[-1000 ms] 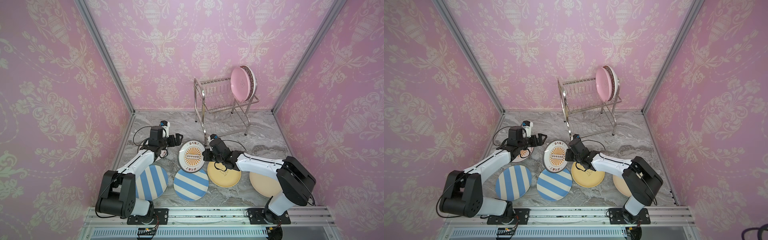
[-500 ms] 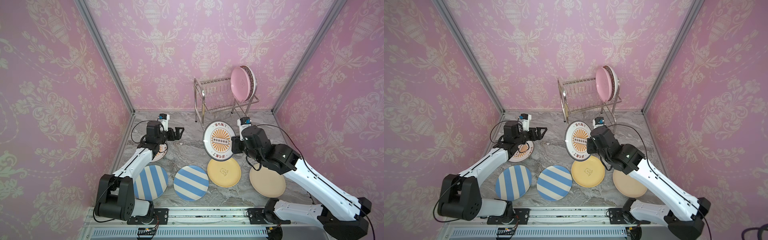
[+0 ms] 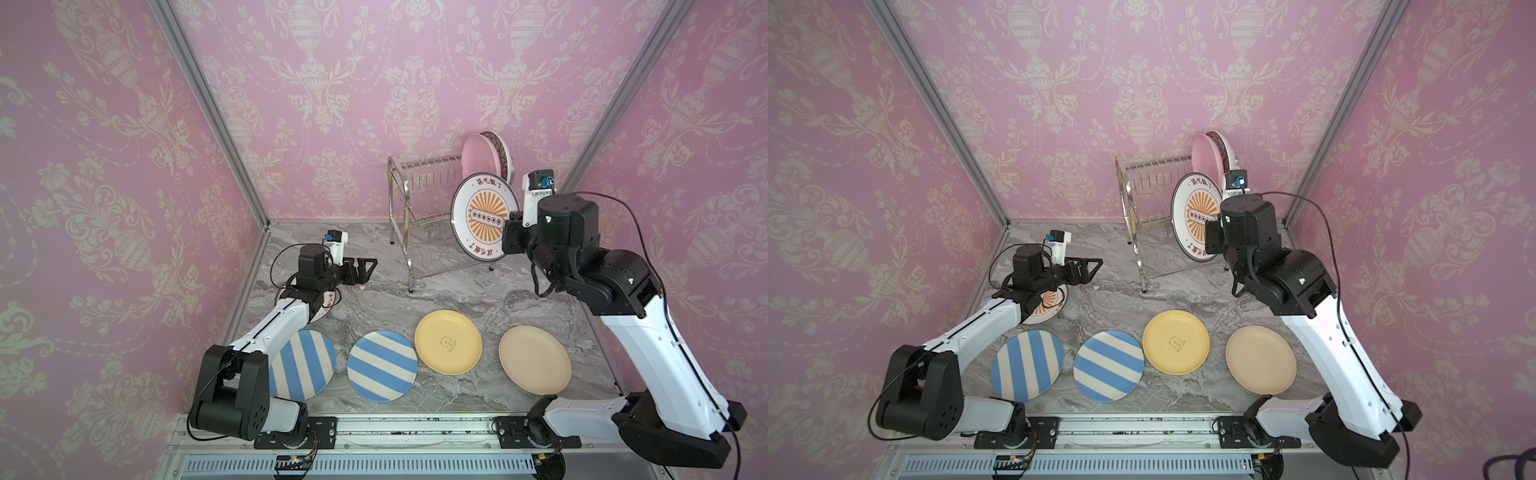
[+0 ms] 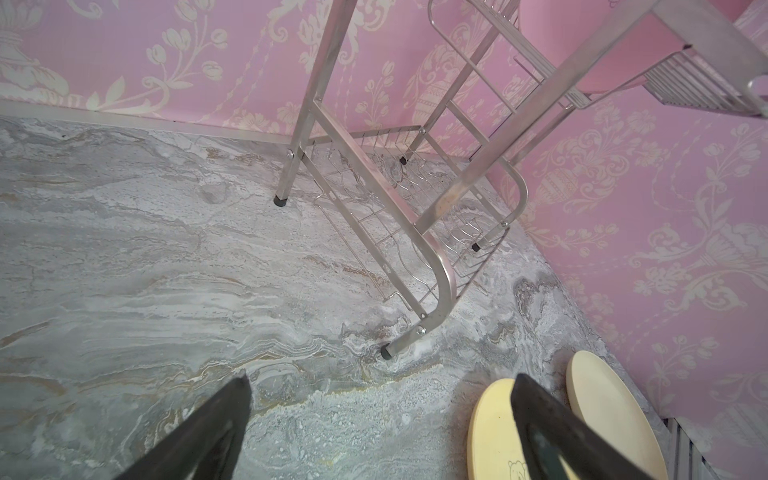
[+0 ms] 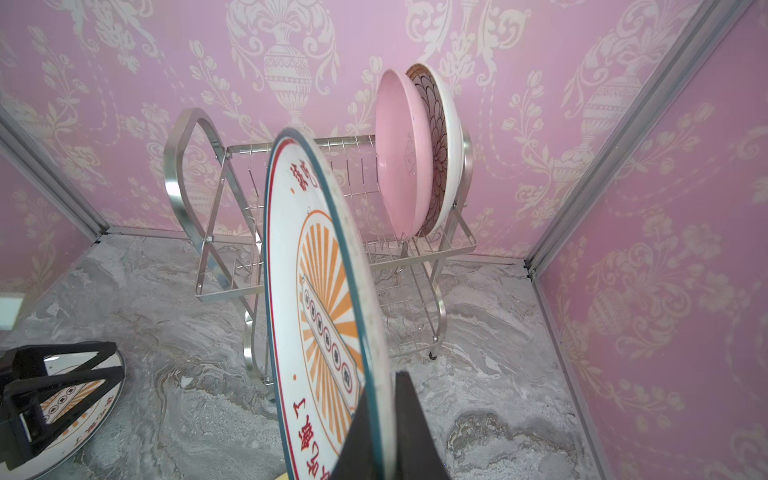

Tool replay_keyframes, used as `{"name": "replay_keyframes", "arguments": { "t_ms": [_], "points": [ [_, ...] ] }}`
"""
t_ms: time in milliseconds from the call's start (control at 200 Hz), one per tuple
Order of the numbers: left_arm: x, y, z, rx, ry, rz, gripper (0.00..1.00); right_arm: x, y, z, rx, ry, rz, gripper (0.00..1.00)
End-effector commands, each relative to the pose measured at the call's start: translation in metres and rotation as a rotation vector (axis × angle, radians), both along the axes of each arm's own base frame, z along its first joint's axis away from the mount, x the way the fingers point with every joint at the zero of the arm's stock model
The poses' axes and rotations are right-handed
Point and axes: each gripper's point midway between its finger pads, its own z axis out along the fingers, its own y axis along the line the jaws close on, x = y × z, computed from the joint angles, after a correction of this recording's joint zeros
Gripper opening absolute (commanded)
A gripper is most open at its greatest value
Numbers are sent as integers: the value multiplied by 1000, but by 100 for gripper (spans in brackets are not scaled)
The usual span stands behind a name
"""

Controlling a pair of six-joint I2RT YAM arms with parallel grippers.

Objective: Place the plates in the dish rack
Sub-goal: 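Carry the upright sunburst plate with the right gripper to the dish rack, then lower the sunburst plate into the rack slot beside the pink plates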

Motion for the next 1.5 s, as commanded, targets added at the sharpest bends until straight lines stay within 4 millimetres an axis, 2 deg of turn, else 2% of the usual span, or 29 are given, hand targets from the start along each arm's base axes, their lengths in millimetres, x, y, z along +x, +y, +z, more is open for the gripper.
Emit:
{"name": "replay_keyframes", "arguments": {
  "t_ms": [0, 280, 370, 515, 681, 801, 1021, 1256, 1496],
  "points": [
    [-9, -8, 11, -43, -20, -39, 99, 19, -6, 40, -13, -123, -26, 0],
    [-21, -5, 7, -40, 20, -30, 99, 92, 7, 61, -109, -226, -91, 0],
    [-30, -3, 5, -46, 31, -24, 99, 119, 12, 60, -99, -225, -75, 0],
    [-43, 9, 8, 8, 9, 18, 99, 143, 13, 68, -156, -266, -120, 0],
    [-48, 10, 12, 24, 1, 17, 99, 156, 6, 69, -217, -291, -192, 0],
    [-44, 16, 10, 29, 7, 56, 99, 163, 4, 59, -251, -282, -223, 0],
    [-44, 13, 5, 29, 20, 36, 99, 178, -8, 43, -245, -261, -251, 0],
    [-44, 14, 8, 32, 10, 40, 99, 193, -8, 23, -225, -227, -239, 0],
    [-43, 14, 2, 38, 27, 42, 99, 208, -5, 7, -203, -204, -216, 0]
  ]
}}
